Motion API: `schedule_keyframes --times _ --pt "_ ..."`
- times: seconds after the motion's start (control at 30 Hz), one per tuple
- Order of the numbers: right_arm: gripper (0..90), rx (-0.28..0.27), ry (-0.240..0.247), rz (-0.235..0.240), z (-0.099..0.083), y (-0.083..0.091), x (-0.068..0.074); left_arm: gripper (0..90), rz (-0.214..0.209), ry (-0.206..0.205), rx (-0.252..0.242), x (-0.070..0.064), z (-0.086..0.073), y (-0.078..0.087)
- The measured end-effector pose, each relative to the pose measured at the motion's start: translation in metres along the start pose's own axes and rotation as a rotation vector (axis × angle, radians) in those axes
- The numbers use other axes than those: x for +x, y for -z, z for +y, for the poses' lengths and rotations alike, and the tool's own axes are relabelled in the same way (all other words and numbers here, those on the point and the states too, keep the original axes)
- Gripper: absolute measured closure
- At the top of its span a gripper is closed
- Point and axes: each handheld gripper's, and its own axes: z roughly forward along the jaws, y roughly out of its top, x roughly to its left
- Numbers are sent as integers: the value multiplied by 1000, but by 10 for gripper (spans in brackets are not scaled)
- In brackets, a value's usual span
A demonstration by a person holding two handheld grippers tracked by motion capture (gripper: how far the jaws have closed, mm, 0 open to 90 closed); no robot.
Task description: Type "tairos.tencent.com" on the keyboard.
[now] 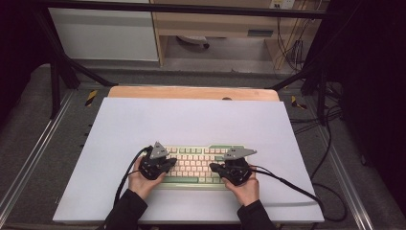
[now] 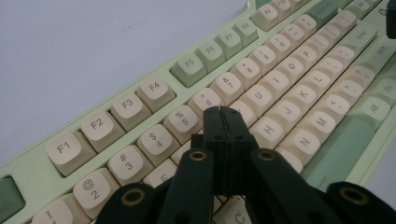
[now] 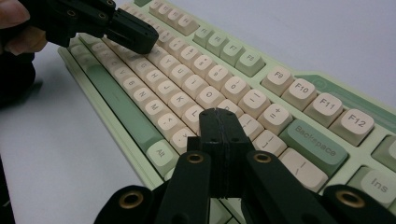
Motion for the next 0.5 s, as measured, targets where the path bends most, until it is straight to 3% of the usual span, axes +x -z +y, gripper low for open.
schedule_keyframes --times 0.5 --pt "900 -1 -3 3 0 -1 1 900 -8 -8 5 -2 0 -5"
